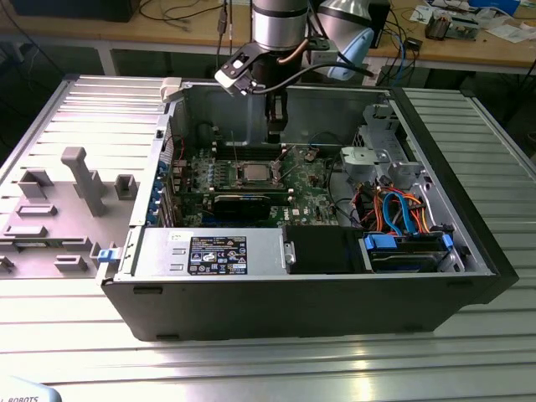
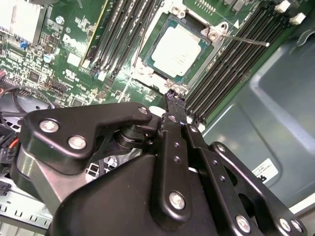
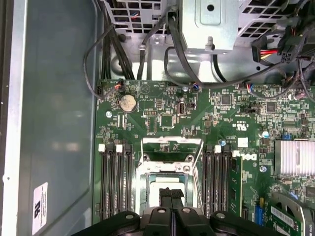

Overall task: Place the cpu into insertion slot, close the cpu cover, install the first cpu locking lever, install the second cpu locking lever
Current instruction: 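Close the cpu cover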

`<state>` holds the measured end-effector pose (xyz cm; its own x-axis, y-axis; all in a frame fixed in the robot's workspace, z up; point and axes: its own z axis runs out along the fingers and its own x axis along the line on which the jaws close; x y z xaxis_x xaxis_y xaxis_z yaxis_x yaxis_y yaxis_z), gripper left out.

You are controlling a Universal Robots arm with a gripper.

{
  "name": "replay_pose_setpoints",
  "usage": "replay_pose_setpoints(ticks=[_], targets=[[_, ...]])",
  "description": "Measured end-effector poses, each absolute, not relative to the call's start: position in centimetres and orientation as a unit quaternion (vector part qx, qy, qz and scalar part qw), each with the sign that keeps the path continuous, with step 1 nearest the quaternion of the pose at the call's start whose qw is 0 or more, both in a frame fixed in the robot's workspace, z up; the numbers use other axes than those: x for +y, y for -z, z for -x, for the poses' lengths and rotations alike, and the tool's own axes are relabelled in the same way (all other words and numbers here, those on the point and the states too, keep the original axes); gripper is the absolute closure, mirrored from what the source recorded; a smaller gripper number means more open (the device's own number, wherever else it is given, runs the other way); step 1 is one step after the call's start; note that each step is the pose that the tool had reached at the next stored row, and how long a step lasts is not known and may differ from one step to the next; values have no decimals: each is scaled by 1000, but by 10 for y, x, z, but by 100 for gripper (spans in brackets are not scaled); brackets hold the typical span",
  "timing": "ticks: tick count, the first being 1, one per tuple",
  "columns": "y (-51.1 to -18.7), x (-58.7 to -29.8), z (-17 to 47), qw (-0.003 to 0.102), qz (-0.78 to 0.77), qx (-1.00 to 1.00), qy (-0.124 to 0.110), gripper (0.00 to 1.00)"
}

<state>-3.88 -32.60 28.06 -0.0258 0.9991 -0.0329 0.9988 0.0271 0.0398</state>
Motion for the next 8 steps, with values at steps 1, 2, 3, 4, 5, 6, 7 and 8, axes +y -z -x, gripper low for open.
replay_pose_setpoints(ticks=[1, 2, 3, 4, 5, 6, 7, 8], targets=[[-281, -326, 38, 26, -697, 716, -3, 88], [-281, -326, 37, 26, -697, 716, -3, 88], [-281, -326, 36, 26, -697, 716, -3, 88], [-281, -326, 35, 26, -697, 716, -3, 88], [-281, -326, 35, 26, -697, 716, -3, 88], [-281, -326, 35, 26, -697, 716, -3, 88], [-281, -326, 34, 26, -697, 716, -3, 88], [-281, -326, 34, 26, -697, 716, -3, 88]])
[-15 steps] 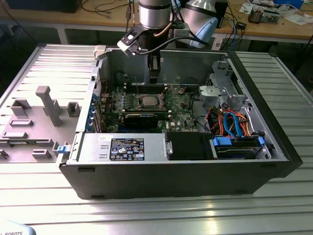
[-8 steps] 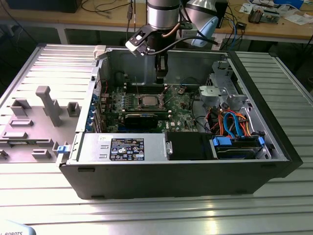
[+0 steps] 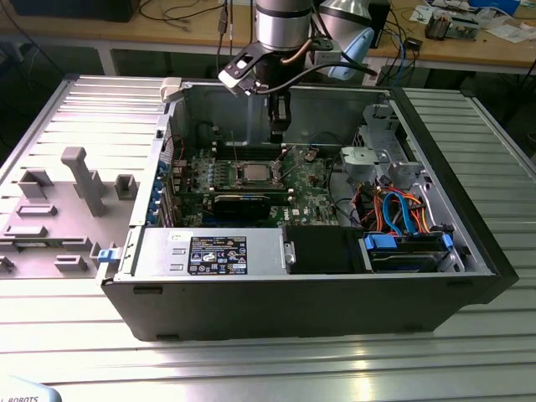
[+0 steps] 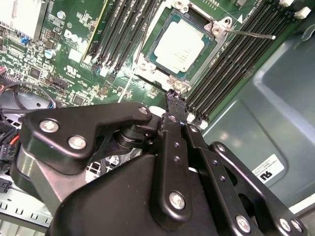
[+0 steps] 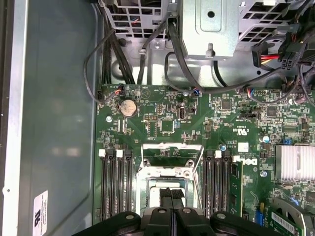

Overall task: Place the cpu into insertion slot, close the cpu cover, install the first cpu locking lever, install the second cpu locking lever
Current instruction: 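Close the cpu cover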

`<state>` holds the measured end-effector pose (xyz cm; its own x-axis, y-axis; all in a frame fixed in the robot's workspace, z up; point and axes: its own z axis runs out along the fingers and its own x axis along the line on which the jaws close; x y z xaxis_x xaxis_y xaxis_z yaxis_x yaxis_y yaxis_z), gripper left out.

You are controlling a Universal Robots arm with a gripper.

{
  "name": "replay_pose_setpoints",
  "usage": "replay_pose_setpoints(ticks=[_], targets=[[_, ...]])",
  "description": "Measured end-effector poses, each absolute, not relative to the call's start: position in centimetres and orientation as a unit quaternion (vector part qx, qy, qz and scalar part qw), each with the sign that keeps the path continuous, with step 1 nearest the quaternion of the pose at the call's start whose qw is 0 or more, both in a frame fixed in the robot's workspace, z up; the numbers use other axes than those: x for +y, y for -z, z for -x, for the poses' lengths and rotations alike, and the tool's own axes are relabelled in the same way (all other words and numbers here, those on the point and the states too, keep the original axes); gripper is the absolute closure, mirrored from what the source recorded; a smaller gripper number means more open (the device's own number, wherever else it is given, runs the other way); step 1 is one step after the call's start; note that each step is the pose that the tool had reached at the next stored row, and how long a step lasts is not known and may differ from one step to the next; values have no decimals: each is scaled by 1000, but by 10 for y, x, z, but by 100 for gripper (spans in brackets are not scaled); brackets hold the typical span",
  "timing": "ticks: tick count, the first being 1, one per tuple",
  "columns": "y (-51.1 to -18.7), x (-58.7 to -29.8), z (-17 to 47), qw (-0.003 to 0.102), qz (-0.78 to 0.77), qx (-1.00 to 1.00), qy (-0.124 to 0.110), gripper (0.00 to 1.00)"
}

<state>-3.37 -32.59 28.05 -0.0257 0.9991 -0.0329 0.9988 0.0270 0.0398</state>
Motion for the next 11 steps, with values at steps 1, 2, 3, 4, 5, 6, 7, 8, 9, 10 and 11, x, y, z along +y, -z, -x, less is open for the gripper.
replay_pose_setpoints(ticks=[1, 2, 3, 4, 5, 6, 7, 8, 9, 10, 11], targets=[[-281, -326, 33, 26, -697, 716, -3, 88], [-281, -326, 33, 26, -697, 716, -3, 88], [-281, -326, 32, 26, -697, 716, -3, 88], [-281, -326, 32, 26, -697, 716, -3, 88], [-281, -326, 31, 26, -697, 716, -3, 88], [-281, -326, 31, 26, -697, 716, -3, 88], [-281, -326, 31, 26, -697, 716, -3, 88], [-281, -326, 30, 26, -697, 716, -3, 88], [-281, -326, 29, 26, -697, 716, -3, 88], [-281, -326, 29, 26, -697, 716, -3, 88], [-281, -326, 29, 26, -697, 716, -3, 88]])
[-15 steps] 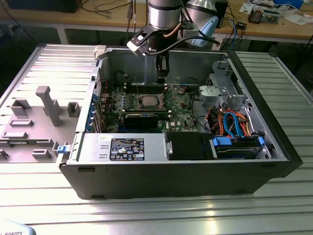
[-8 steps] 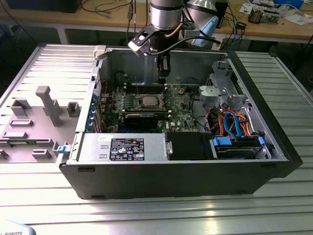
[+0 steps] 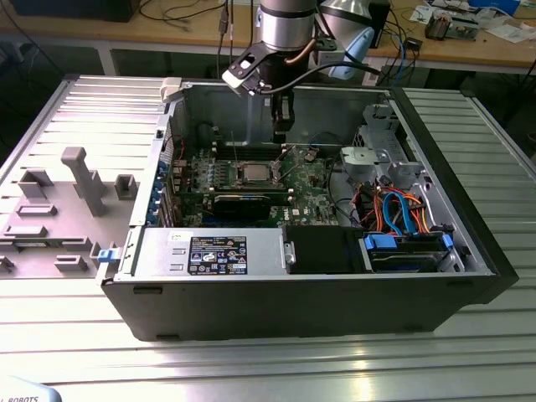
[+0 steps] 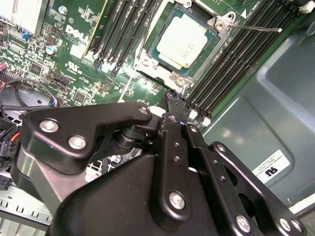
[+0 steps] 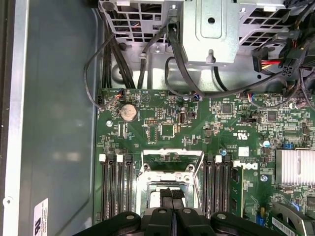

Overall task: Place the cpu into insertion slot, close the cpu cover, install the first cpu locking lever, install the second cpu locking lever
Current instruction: 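Close the cpu cover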

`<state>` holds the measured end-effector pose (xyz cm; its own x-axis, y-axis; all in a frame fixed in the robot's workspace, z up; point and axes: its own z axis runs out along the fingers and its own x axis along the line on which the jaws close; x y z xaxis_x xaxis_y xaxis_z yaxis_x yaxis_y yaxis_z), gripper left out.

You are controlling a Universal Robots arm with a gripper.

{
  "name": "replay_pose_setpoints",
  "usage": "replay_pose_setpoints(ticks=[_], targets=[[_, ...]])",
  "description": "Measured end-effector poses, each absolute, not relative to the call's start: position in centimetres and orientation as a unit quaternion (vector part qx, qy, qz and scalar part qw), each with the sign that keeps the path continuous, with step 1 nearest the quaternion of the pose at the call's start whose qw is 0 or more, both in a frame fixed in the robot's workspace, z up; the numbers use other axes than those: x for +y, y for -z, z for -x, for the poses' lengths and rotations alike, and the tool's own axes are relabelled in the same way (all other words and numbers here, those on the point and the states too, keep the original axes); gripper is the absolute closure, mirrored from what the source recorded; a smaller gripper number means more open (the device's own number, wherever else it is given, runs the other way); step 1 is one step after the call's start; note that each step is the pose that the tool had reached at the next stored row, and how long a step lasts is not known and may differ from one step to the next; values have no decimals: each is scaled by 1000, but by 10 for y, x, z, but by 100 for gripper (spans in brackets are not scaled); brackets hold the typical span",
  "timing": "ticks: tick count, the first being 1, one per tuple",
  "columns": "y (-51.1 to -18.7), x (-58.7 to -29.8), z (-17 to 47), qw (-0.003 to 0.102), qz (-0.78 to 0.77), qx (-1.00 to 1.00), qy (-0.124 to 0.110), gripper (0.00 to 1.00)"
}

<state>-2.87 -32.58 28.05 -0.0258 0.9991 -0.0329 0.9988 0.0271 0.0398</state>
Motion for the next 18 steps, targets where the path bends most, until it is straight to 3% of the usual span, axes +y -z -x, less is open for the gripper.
replay_pose_setpoints(ticks=[18], targets=[[-281, -325, 23, 26, -697, 716, -3, 88]])
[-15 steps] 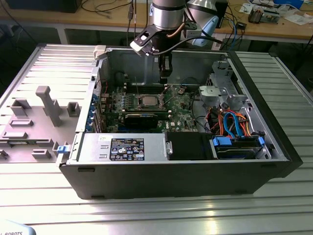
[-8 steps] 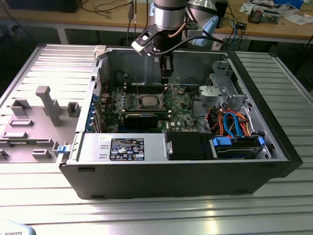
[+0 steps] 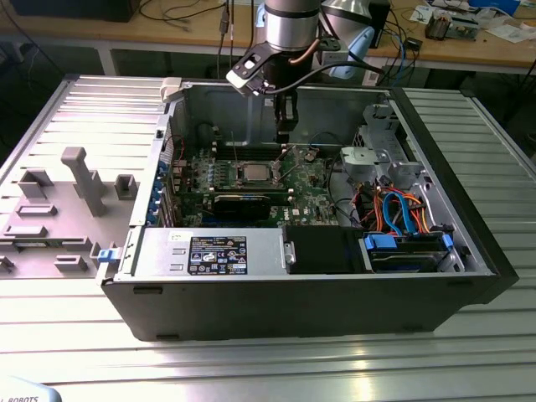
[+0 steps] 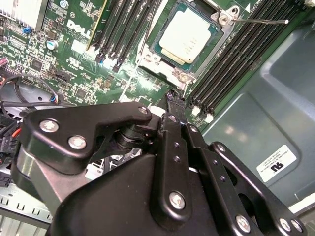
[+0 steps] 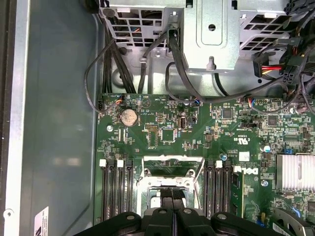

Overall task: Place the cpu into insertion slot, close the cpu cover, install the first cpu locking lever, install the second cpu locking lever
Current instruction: 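Close the cpu cover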

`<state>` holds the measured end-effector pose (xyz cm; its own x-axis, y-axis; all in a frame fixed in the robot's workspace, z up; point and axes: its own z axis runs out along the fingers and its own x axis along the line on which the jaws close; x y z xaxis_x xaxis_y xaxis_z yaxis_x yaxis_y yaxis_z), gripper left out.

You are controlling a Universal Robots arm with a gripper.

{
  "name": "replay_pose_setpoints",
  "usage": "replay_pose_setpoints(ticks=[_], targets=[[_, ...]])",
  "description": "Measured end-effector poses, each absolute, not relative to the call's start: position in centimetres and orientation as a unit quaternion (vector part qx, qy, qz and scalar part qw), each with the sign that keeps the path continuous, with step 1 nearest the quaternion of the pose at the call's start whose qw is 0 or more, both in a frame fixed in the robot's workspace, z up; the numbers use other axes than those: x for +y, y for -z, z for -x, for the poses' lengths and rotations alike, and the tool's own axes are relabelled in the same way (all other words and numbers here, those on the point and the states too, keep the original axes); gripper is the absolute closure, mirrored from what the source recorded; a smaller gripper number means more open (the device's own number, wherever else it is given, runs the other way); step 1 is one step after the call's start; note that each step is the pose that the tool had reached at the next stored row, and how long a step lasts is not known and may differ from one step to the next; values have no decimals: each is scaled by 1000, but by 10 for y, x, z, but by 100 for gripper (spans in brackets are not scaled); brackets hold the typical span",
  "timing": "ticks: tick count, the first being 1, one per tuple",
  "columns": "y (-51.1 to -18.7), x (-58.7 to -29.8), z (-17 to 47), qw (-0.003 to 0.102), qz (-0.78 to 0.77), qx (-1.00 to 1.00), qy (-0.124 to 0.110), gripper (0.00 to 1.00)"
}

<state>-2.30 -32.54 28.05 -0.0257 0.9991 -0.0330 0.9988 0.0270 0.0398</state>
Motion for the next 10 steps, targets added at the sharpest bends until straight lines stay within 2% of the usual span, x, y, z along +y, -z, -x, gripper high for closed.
replay_pose_setpoints(ticks=[10], targets=[[-281, -325, 22, 26, -697, 716, -3, 88]])
